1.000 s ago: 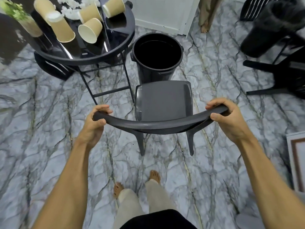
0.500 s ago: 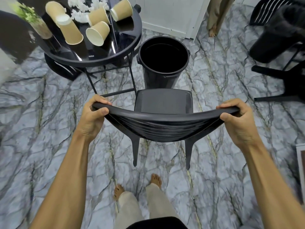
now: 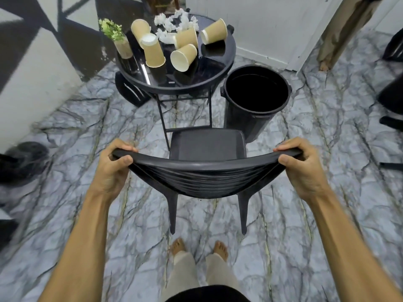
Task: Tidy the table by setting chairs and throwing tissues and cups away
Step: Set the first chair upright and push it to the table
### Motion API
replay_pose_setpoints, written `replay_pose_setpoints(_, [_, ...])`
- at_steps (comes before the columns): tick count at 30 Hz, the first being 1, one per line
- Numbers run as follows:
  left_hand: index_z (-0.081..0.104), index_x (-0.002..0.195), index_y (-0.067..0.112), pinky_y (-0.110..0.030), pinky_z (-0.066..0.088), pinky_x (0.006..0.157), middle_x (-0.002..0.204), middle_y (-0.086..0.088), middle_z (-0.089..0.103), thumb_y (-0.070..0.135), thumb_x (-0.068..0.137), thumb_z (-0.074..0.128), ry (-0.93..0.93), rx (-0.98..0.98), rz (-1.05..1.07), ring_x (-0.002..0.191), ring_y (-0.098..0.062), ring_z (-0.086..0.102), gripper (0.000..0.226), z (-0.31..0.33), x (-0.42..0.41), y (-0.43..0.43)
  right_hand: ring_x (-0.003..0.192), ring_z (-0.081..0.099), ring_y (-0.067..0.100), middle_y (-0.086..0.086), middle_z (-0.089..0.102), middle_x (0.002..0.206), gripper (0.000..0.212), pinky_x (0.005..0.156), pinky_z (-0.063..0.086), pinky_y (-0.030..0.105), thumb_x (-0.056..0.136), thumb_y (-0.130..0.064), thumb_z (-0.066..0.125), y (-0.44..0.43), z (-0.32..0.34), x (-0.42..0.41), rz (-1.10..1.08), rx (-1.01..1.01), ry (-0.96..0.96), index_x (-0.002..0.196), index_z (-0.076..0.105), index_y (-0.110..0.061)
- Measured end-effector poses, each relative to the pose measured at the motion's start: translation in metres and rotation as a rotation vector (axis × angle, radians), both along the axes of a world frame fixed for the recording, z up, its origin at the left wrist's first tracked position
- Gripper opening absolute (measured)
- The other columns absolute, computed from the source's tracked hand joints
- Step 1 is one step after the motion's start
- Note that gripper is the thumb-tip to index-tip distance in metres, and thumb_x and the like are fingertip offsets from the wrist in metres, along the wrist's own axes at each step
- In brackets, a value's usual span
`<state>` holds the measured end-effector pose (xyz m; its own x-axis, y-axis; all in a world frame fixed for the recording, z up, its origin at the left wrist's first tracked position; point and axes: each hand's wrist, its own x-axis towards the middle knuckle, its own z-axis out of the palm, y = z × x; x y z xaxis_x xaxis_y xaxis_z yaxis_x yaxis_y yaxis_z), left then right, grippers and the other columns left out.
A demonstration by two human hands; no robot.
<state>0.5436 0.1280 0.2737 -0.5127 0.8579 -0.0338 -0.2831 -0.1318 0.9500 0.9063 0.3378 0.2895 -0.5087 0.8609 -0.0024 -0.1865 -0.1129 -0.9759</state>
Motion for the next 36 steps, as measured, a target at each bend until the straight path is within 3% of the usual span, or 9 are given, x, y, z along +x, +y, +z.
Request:
replay_pose_setpoints(19, [0.068, 0.071, 0.022, -0.019, 0.051, 0.069, 0.078, 0.004, 0.067, 0.039, 0.047, 0.096, -0.008, -0.034, 0.076, 0.075, -0.01, 0.063, 0.041, -0.008, -0.129, 0.011, 0.08, 0.061, 0.015, -0.001, 0.066, 0.082, 0.027, 0.073, 0.051, 0.022, 0.07, 0.002, 0.067, 0.045, -0.027, -0.146, 0.12, -0.035, 0.01, 0.077, 0.071, -0.023])
replay_pose_setpoints(27, [0.068, 0.072, 0.021, -0.019, 0.051, 0.07, 0.078, 0.004, 0.066, 0.03, 0.048, 0.093, -0.002, -0.024, 0.089, 0.076, -0.009, 0.063, 0.035, -0.016, -0.151, 0.029, 0.079, 0.061, 0.011, -0.004, 0.066, 0.082, 0.029, 0.072, 0.05, 0.02, 0.07, 0.004, 0.065, 0.066, -0.03, -0.17, 0.15, -0.039, -0.002, 0.074, 0.071, -0.024])
replay_pose_setpoints(36, [0.068, 0.072, 0.023, -0.02, 0.051, 0.069, 0.079, 0.006, 0.066, 0.041, 0.048, 0.095, 0.021, -0.028, 0.068, 0.075, -0.009, 0.063, 0.04, -0.016, -0.148, 0.049, 0.08, 0.059, 0.011, -0.006, 0.066, 0.082, 0.031, 0.075, 0.047, 0.02, 0.073, 0.003, 0.06, 0.086, -0.033, -0.168, 0.162, -0.073, 0.007, 0.073, 0.07, -0.026])
